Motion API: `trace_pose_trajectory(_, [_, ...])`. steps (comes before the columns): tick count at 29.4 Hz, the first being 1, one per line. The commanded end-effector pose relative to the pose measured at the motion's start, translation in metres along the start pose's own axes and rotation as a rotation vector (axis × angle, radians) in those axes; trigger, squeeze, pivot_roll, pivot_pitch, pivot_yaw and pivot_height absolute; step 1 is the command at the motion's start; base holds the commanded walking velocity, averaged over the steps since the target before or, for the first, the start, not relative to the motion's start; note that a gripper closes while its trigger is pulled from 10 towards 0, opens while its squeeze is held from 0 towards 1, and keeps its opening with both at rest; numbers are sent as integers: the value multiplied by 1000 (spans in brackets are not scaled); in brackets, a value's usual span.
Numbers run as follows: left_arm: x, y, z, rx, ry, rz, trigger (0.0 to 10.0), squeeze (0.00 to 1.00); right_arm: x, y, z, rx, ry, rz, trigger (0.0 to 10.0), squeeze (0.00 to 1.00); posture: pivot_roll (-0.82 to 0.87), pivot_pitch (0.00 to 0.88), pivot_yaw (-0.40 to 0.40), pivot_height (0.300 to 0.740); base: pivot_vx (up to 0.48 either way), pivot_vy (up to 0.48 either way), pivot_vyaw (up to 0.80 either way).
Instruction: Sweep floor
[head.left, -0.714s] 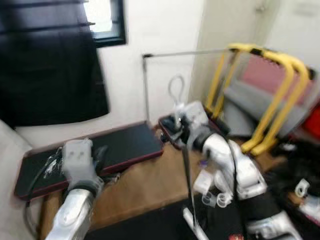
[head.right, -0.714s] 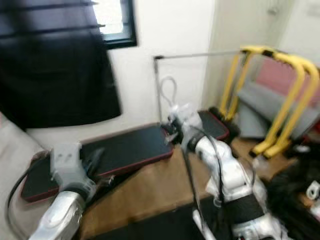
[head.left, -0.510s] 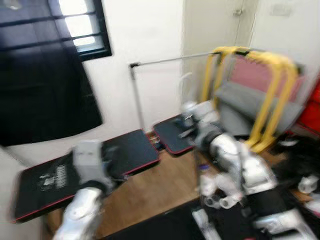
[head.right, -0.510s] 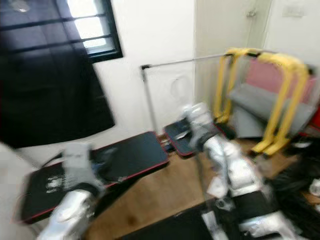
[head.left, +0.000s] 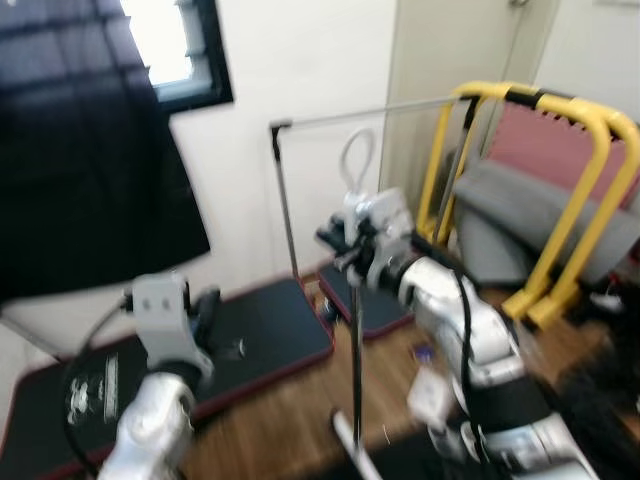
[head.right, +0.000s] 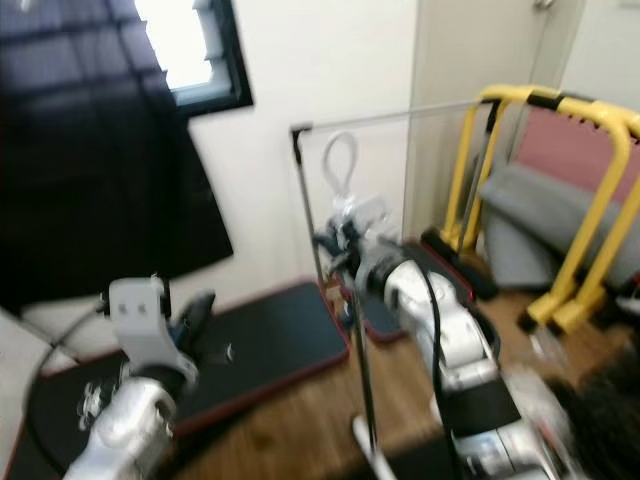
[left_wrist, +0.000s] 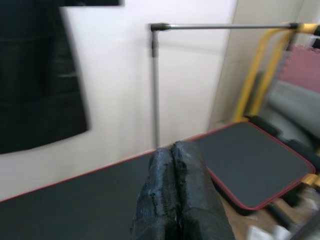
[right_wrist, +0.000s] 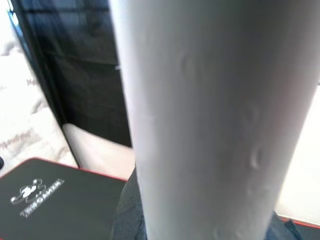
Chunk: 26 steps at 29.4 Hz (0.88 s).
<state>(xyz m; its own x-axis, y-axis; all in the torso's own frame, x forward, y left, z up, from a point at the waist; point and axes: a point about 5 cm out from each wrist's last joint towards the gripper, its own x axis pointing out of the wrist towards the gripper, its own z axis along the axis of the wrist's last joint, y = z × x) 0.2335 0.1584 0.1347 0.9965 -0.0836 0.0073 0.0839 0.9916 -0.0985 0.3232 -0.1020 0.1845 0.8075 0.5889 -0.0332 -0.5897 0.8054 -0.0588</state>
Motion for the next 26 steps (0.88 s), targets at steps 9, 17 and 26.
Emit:
trace_pose_trajectory(9, [3,-4,-2,7,3,-29,10000,0,6,16,2,-15,13,60,10000,0,-109,0,-16,740,358,0,0])
trace_pose_trajectory(17, [2,-6,-1,3,5,-42,10000,0,6,17,3,-6,13,51,10000,0,-103,0,-12,740,346,0,0])
trace_pose_trajectory(26, [-4,-15,0,-19,20,-97,10000,0,17,16,5,-40,13,-16,10000,0,-87,6,-11,740,0,0,0])
